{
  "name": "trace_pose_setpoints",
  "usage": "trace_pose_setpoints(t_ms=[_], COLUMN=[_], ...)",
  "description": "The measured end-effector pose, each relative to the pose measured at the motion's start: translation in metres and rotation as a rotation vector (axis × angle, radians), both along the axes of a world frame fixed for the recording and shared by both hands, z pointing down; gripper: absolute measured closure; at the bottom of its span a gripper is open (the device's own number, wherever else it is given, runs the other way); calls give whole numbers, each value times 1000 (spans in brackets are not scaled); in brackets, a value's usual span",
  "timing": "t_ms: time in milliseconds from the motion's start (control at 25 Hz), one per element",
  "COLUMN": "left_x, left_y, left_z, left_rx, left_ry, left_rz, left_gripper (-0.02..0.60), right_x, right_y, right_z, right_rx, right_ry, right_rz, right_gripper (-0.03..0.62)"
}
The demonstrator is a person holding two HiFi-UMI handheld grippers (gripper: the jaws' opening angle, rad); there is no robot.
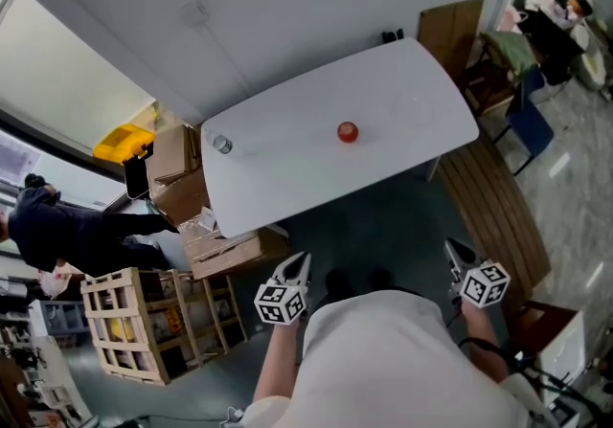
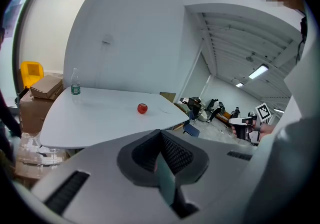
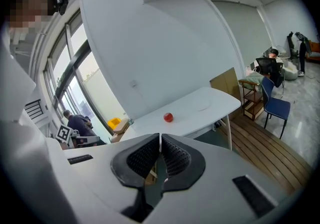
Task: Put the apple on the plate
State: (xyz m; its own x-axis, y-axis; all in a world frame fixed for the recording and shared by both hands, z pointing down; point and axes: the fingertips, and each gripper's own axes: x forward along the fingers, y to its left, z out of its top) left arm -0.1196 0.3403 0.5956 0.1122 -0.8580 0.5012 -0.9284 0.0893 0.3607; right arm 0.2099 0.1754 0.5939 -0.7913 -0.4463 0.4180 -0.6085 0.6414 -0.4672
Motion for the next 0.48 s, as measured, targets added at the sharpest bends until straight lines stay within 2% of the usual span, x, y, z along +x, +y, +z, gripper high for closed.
trace_pose_setpoints(t_ms=[480], left_x=[24], left_y=[-14], left_z=[7], left_rx=[-12], left_ry=[-4], left_rz=[-11], left_gripper=[580], right_x=[12], right_y=[-16], right_z=[6], right_rx=[-8], right_ry=[3], right_rz=[-37], right_gripper=[556])
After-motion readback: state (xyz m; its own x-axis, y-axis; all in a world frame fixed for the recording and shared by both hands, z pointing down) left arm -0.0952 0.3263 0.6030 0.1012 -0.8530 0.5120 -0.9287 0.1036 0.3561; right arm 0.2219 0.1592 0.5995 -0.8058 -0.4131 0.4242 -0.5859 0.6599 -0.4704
